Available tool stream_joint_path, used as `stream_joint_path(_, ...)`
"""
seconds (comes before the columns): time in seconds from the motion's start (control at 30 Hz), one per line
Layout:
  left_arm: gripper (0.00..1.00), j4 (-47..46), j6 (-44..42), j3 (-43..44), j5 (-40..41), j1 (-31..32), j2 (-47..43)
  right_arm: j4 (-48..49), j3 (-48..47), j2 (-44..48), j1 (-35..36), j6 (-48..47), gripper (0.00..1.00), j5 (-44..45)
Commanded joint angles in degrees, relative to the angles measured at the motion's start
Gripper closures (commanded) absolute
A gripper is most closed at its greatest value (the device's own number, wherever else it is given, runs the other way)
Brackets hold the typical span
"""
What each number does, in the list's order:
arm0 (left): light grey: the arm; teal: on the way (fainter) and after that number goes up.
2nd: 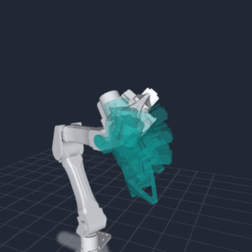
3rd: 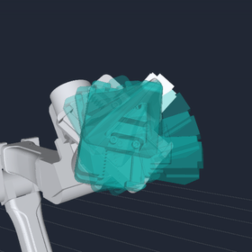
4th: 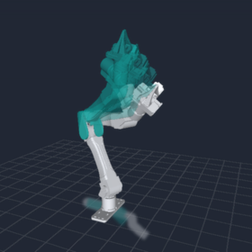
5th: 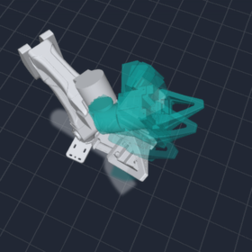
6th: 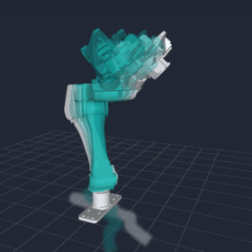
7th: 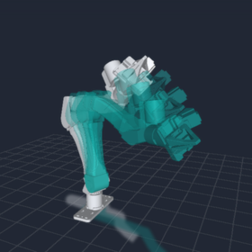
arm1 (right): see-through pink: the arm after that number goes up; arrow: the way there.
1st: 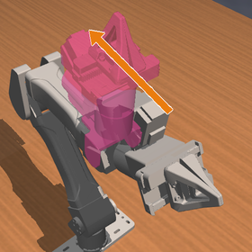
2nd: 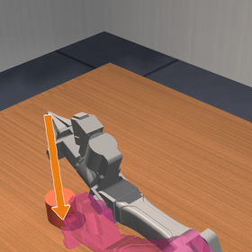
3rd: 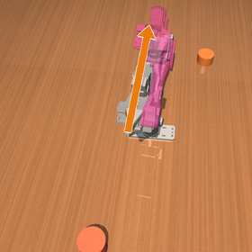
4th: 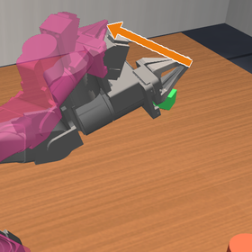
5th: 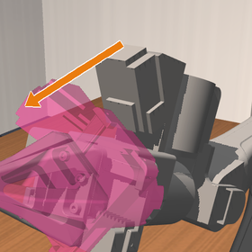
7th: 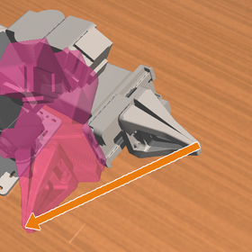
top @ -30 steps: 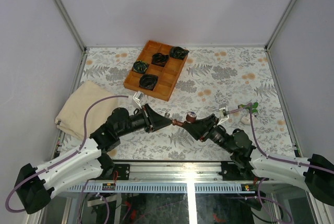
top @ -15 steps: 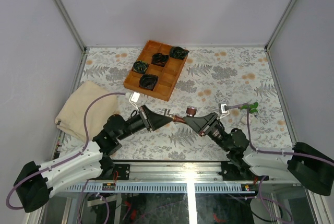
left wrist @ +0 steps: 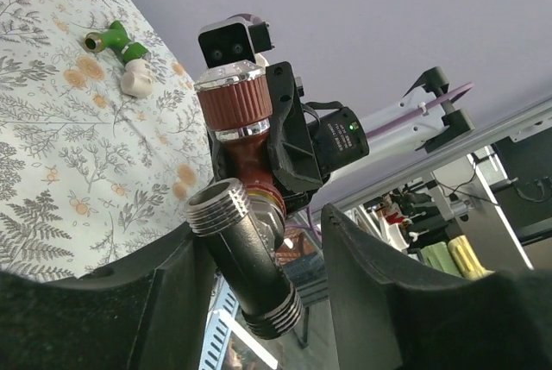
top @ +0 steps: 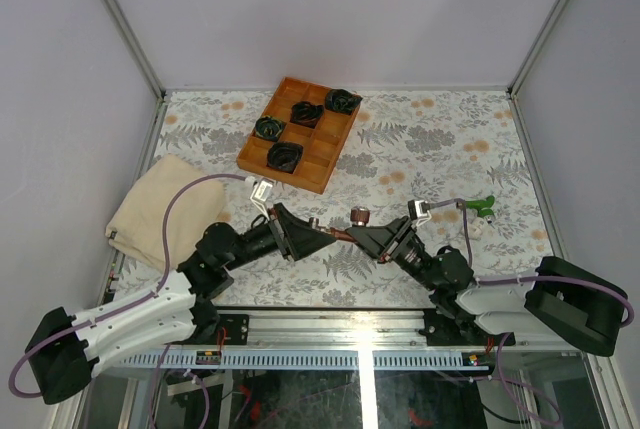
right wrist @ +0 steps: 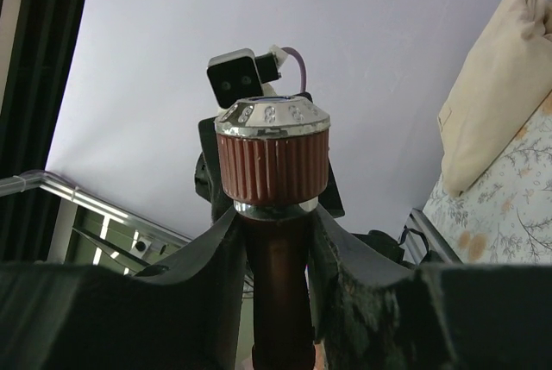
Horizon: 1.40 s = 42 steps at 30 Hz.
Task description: Install the water faucets
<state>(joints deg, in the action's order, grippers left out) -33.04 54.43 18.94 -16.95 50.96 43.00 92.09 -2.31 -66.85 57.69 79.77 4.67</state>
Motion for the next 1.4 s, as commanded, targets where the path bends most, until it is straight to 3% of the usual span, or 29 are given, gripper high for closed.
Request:
stream_joint_path(0.0, 0.5, -3.6, -3.3, 2.6, -1.7, 0.6, -0.6, 0.2, -0.9, 0.9, 0.7, 0.9, 1.0, -0.8)
stream_joint_path(0.3, 0.38, 2.3, -4.8, 5.1, -1.9, 0.6, 0.3, -0.7, 0.7, 2.5, 0.8, -0.4, 1.0, 2.0)
stream_joint_path(0.93, 0.3, 12.6, -6.9, 6.6, 2.8, 0.6, -2.3, -9.8, 2.0, 13.6, 0.8, -3.6, 1.0, 3.4)
stream_joint_path(1.13, 0.33, 15.0, -8.2, 6.5, 3.1, 0.7, -3.6, -14.5, 2.3, 17.6, 0.8, -4.3, 1.0, 4.4)
stream_joint_path(1.37, 0.54, 15.7, -9.2, 5.7, 4.6, 0.6, -5.2, -16.1, 2.2, 19.0, 0.8, -4.5, 1.0, 4.2)
